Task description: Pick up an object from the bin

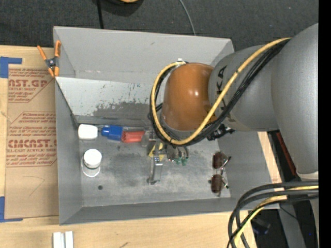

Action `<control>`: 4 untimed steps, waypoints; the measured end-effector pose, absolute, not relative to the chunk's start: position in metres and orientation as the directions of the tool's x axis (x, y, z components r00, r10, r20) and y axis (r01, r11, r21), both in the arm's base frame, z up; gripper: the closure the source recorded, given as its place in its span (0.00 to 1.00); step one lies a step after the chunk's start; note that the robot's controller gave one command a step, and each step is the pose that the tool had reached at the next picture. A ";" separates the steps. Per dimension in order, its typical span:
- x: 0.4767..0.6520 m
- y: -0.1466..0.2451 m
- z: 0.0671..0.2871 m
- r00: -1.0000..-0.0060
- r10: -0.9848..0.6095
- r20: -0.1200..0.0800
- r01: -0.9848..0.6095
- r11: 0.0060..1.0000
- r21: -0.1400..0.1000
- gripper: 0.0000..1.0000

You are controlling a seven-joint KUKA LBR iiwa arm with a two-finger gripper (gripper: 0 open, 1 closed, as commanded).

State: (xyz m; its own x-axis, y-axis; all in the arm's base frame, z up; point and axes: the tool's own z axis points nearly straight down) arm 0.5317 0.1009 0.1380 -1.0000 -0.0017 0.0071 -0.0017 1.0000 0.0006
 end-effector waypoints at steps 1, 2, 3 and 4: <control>0.534 0.100 0.143 -1.000 0.000 0.000 0.000 1.000 0.001 0.00; 0.558 0.066 0.099 -0.995 -0.101 -0.001 -0.101 0.995 0.001 0.00; 0.569 0.034 0.101 -0.930 -0.368 0.003 -0.368 0.930 0.003 0.00; 0.573 0.025 0.125 -0.914 -0.406 -0.005 -0.406 0.914 0.000 0.00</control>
Offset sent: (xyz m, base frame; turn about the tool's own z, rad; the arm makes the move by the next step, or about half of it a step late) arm 0.0389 -0.0579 -0.0680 -0.1522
